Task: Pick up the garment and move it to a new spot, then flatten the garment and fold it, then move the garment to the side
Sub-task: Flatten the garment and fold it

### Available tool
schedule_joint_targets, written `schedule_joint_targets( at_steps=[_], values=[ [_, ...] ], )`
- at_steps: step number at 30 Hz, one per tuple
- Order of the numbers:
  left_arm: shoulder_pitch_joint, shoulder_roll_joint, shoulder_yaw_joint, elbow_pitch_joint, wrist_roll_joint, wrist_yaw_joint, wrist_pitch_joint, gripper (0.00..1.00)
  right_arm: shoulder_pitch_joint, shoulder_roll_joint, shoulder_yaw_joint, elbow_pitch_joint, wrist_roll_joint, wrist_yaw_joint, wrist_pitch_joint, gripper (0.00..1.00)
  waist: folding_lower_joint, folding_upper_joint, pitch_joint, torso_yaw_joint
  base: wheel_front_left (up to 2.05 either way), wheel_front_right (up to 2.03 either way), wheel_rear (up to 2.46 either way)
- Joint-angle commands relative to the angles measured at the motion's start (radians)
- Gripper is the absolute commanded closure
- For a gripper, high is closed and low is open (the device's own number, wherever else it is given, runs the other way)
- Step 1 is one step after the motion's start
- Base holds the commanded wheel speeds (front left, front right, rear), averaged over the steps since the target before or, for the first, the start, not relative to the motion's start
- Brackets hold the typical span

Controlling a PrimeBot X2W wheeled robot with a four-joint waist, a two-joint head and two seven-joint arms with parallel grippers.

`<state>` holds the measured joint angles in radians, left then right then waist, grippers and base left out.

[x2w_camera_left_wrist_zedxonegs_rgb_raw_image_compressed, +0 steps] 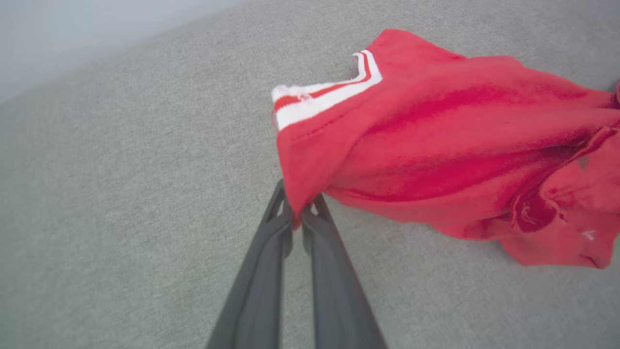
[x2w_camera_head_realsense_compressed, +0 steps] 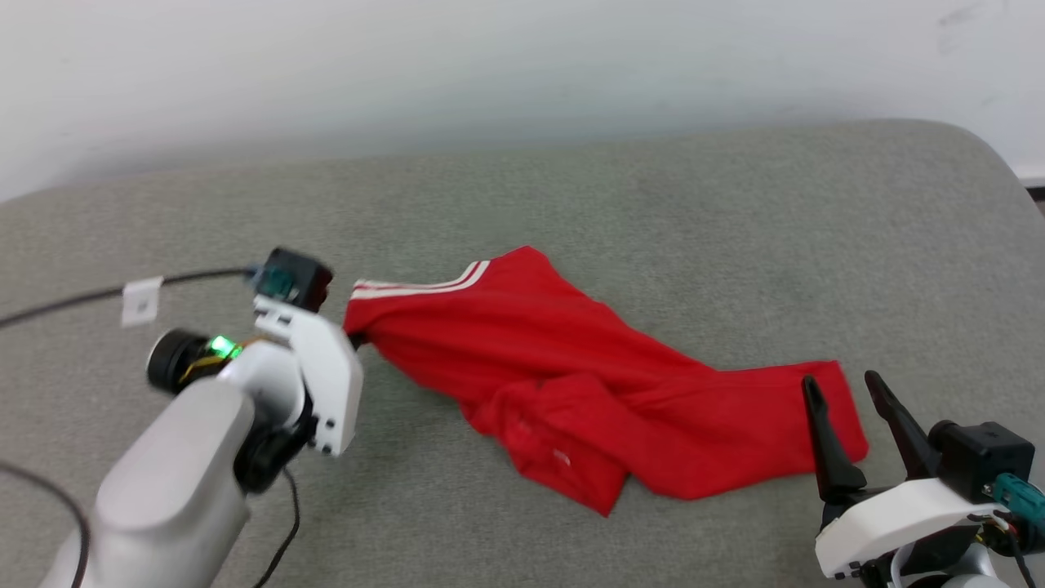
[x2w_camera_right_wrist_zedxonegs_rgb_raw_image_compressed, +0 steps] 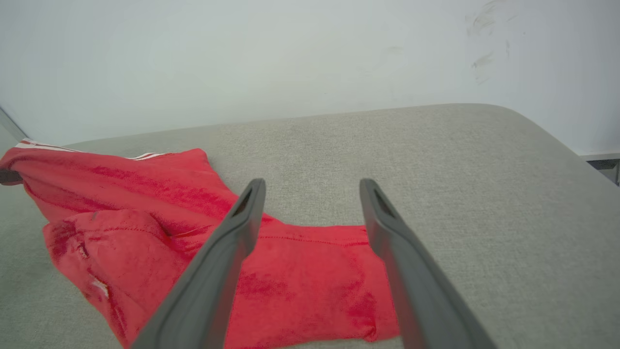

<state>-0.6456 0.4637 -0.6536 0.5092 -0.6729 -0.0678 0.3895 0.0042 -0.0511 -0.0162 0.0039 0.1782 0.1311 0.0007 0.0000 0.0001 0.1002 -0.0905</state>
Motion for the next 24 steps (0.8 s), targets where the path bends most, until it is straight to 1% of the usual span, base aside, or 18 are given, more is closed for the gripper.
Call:
schedule_joint_targets(
  at_steps=[1,3,6,8,12,13,14,17,22,24],
  values=[
    [0.062,0.02,0.013,-0.033,-0.006,0.027,-0.013,1.0,0.012,0.001,-0.001,-0.009,-0.006,0.0,0.003,0.0,0.0,-0.0001,-0.017,0.022,0.0,0.0,0.0],
    [0.137,0.042,0.032,-0.094,-0.024,0.067,-0.026,1.0,0.02,0.001,-0.003,-0.015,-0.004,0.0,0.005,0.0,0.0,-0.0001,-0.024,0.031,0.0,0.0,0.0],
    [0.276,0.054,0.048,-0.169,-0.069,0.122,-0.03,1.0,0.026,0.001,-0.004,-0.025,-0.003,0.0,0.01,0.0,0.0,-0.0001,-0.03,0.041,0.0,0.0,0.0],
    [0.363,0.053,0.059,-0.197,-0.097,0.156,-0.039,1.0,0.03,0.001,0.002,-0.031,-0.003,-0.001,0.014,0.0,0.0,-0.0001,-0.033,0.042,0.0,0.0,0.0],
    [0.483,0.022,0.081,-0.216,-0.139,0.21,-0.091,0.99,0.029,0.001,0.012,-0.043,-0.008,0.0,0.016,0.0,0.0,-0.0001,-0.039,0.038,0.0,0.0,0.0],
    [0.505,0.011,0.084,-0.212,-0.147,0.218,-0.104,0.51,0.027,0.001,0.012,-0.047,-0.009,-0.001,0.016,0.0,0.0,-0.0001,-0.039,0.036,0.0,0.0,0.0],
    [0.524,-0.002,0.085,-0.211,-0.156,0.222,-0.114,0.0,0.027,0.001,0.014,-0.049,-0.006,-0.001,0.017,0.0,0.0,-0.0001,-0.041,0.035,0.0,0.0,0.0],
    [0.537,-0.019,0.101,-0.213,-0.152,0.234,-0.169,0.0,0.032,0.001,0.01,-0.055,-0.009,-0.001,0.022,0.0,0.0,-0.0001,-0.049,0.036,0.0,0.0,0.0],
    [0.517,-0.038,0.135,-0.257,-0.101,0.266,-0.324,0.0,0.037,0.001,0.007,-0.066,-0.017,0.0,0.03,0.0,0.0,-0.0001,-0.067,0.04,0.0,0.0,0.0],
    [0.513,-0.037,0.137,-0.276,-0.087,0.273,-0.35,0.0,0.039,0.001,0.005,-0.07,-0.016,0.0,0.033,0.0,0.0,-0.0001,-0.073,0.042,0.0,0.0,0.0]
  ],
)
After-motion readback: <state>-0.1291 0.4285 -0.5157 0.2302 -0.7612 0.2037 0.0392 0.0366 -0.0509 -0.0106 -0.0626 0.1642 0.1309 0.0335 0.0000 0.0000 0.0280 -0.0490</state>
